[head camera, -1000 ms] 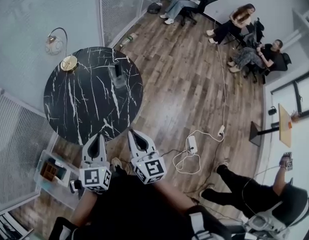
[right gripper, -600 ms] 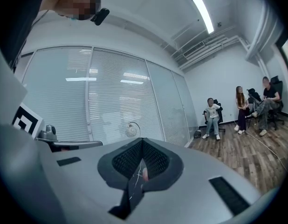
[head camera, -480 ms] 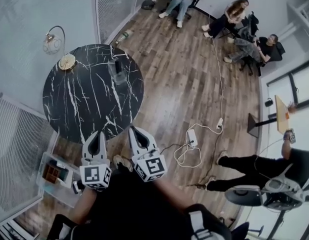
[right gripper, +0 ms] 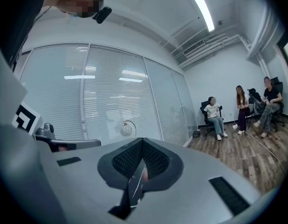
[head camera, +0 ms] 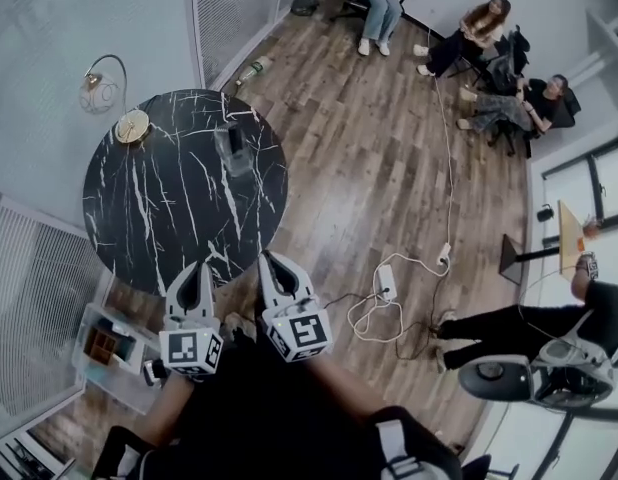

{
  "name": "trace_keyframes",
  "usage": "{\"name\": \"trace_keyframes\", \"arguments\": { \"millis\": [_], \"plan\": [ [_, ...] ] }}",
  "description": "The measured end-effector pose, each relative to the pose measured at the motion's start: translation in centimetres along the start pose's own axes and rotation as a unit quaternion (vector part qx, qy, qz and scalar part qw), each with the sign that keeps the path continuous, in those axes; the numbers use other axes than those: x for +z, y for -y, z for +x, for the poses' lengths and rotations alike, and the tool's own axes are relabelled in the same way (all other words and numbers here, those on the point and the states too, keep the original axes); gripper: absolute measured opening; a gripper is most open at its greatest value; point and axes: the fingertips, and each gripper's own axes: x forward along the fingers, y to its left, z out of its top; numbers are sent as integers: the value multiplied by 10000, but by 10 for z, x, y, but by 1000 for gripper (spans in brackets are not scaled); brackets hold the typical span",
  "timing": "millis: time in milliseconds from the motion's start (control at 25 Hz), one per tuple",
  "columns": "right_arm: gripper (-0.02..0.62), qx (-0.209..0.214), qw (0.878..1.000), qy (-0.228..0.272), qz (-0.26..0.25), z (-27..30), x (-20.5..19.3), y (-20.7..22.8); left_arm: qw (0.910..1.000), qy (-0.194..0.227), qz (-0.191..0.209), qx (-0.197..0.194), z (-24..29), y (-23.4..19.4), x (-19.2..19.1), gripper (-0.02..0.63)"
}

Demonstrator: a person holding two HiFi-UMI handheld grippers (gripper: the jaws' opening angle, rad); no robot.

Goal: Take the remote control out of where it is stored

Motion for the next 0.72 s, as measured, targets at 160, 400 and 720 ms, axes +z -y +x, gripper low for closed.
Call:
{"name": "trace_keyframes", "arguments": {
  "millis": [160, 400, 720],
  "plan": [
    [2, 226, 9997, -6, -48, 30, 10, 26, 9996, -16, -105, 262, 39, 0, 7, 8],
    [2, 478, 9987, 139, -71, 68, 35, 69, 9981, 79, -64, 608, 91, 5, 26, 8],
    [2, 732, 9973, -41, 81, 104, 37, 101, 9942, 62, -84, 1068, 123, 2, 32, 8]
  ]
}}
